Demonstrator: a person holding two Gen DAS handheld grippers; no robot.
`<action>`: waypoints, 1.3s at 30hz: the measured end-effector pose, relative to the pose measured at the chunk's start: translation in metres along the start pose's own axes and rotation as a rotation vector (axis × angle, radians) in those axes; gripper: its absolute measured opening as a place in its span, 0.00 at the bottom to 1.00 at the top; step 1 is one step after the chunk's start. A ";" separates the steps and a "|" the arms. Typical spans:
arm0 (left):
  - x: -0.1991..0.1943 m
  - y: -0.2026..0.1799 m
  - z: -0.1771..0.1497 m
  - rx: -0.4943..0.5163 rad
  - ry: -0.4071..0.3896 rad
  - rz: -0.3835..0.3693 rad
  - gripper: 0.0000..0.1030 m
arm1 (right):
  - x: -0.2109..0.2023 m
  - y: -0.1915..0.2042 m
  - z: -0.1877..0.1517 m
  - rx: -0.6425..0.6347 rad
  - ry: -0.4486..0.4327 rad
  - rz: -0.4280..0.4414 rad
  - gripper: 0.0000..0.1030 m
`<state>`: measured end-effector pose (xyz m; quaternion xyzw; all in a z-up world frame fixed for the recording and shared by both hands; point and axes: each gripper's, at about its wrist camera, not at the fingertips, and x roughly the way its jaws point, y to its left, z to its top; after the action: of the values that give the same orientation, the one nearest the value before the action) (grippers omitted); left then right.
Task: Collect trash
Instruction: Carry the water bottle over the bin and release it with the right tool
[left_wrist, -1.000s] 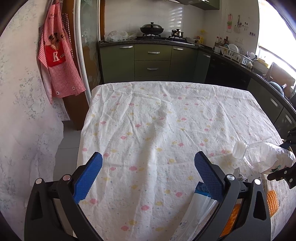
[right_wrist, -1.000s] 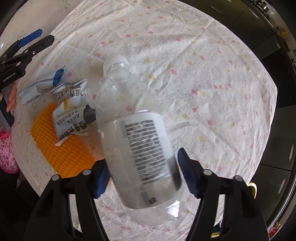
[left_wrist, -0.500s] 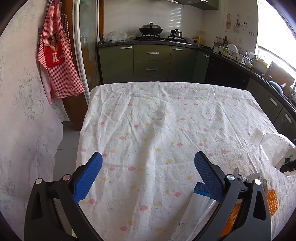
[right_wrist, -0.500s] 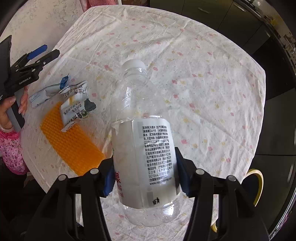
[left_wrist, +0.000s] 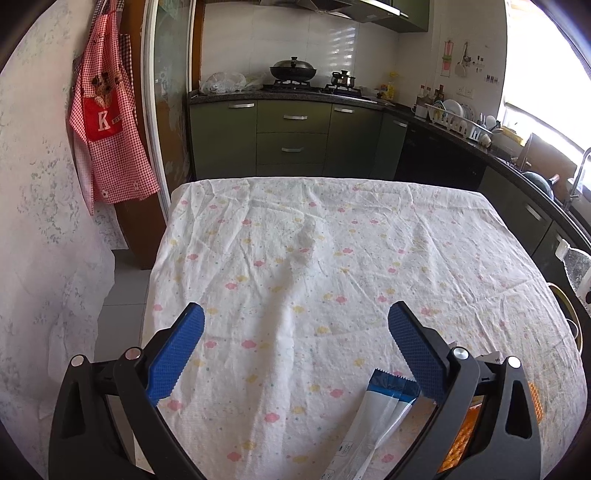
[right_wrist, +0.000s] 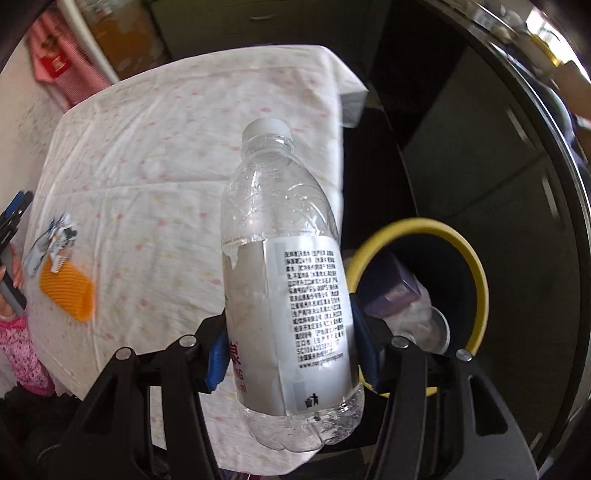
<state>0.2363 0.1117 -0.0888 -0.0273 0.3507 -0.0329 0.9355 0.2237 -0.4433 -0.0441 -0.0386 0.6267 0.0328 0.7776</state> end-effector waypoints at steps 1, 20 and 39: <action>-0.001 -0.001 0.000 0.003 -0.003 0.000 0.95 | 0.002 -0.018 -0.006 0.034 0.008 -0.017 0.52; -0.005 -0.016 0.000 0.059 -0.029 -0.037 0.95 | 0.006 -0.110 -0.065 0.350 -0.124 0.003 0.59; -0.031 -0.031 -0.006 0.190 0.095 -0.174 0.95 | 0.013 -0.082 -0.133 0.344 -0.253 0.122 0.62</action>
<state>0.2076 0.0835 -0.0708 0.0328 0.3863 -0.1485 0.9098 0.1053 -0.5385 -0.0828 0.1373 0.5218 -0.0230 0.8416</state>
